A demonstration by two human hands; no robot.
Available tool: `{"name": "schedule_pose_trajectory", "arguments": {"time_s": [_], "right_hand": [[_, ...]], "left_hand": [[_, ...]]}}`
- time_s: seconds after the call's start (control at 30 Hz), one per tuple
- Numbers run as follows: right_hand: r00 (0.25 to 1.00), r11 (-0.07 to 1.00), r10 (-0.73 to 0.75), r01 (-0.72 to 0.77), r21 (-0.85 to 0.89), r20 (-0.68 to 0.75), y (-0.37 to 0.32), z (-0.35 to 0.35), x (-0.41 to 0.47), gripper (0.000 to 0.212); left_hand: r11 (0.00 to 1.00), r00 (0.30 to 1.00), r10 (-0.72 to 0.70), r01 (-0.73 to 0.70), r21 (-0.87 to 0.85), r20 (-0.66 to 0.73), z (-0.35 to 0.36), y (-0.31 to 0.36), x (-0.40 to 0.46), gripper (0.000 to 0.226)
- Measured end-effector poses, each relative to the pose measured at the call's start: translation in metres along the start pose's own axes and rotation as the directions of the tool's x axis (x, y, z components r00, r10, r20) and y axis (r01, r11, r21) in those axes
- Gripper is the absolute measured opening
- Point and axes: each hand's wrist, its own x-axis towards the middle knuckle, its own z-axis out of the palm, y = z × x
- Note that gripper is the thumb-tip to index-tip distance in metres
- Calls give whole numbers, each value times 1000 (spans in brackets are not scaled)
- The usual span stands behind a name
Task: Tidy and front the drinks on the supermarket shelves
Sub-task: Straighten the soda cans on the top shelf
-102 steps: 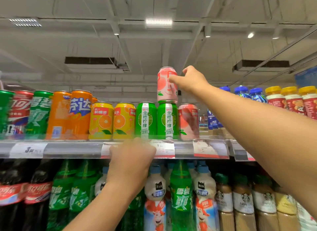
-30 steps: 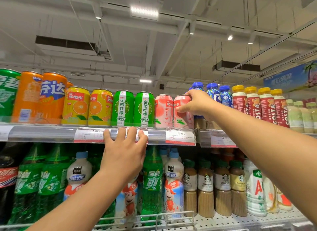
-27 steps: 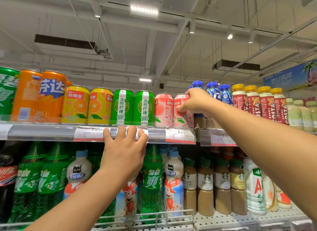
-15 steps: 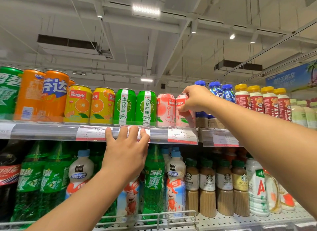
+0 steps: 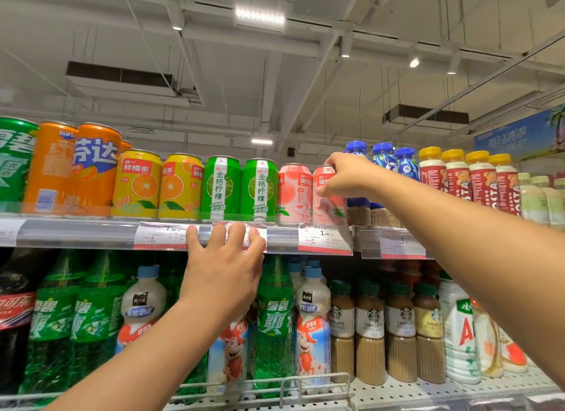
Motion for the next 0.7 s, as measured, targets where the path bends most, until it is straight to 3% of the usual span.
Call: {"name": "schedule_pose_trajectory", "arguments": {"time_s": [0.07, 0.4, 0.5, 0.6, 0.7], "right_hand": [[1000, 1000, -11, 11, 13, -16, 1, 1, -1, 53], [998, 1000, -3, 2, -14, -63, 5, 9, 2, 44], [998, 1000, -19, 19, 3, -52, 7, 13, 1, 56], [986, 996, -89, 87, -21, -144, 9, 27, -22, 76], [928, 951, -310, 301, -76, -205, 10, 55, -68, 65]], "left_hand": [[1000, 1000, 0, 0, -4, 7, 0, 0, 0, 42], [1000, 1000, 1, -1, -31, -1, 1, -1, -1, 40], [1000, 1000, -4, 4, -24, 10, 1, 0, -1, 41], [999, 999, 3, -2, -32, 49, -3, -4, -3, 46], [998, 993, 47, -44, -33, 105, -1, -14, -15, 58]]}}
